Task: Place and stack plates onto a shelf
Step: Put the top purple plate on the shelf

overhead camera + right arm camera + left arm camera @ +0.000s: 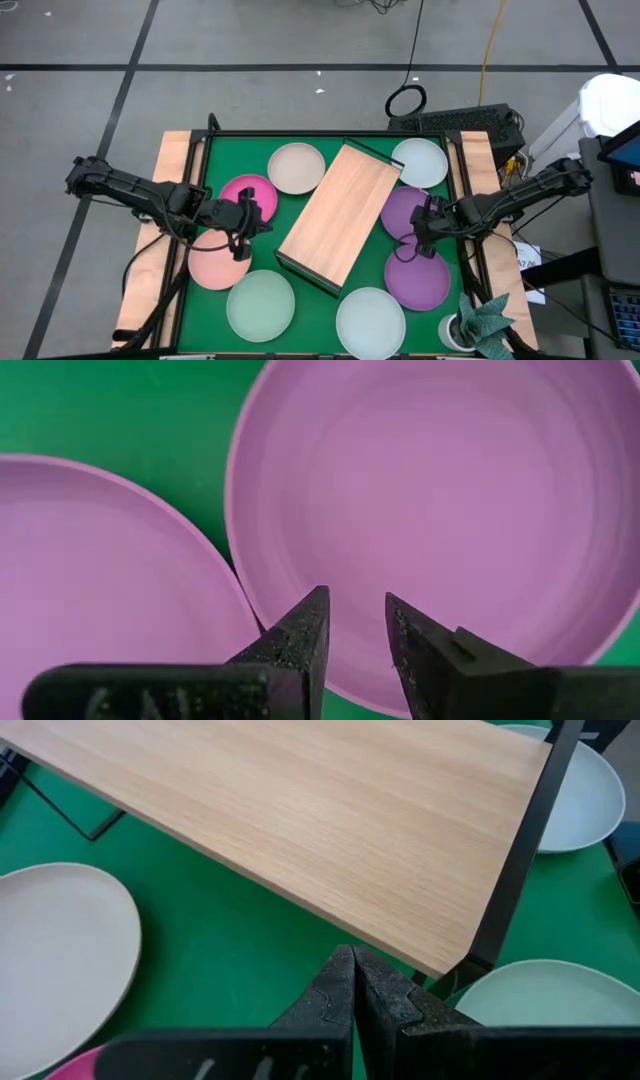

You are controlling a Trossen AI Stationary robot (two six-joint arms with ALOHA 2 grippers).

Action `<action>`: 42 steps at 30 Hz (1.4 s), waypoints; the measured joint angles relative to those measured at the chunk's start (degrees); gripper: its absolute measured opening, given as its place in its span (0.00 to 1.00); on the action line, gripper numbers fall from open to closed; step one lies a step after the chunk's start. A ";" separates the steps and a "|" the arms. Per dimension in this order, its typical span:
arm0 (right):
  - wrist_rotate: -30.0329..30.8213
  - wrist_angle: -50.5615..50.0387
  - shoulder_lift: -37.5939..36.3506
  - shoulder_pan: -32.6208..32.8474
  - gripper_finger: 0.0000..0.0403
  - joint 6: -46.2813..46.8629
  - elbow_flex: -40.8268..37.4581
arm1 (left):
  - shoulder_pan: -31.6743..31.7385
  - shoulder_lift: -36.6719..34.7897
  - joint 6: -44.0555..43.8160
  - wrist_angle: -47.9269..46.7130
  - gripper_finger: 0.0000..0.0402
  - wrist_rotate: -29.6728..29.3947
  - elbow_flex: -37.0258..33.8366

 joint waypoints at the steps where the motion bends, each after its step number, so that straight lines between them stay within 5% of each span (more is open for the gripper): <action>1: 0.00 -0.23 0.00 0.00 0.21 -0.15 0.00 | 0.00 0.00 0.00 0.00 0.00 -0.02 0.00; 14: -4.61 1.51 0.00 0.00 0.21 2.50 -7.43 | 0.00 0.00 0.85 0.79 0.00 0.01 -0.01; 42: -12.18 -4.10 -1.57 -0.02 0.21 5.63 -3.32 | 0.06 0.00 2.99 5.27 0.00 -0.39 -0.04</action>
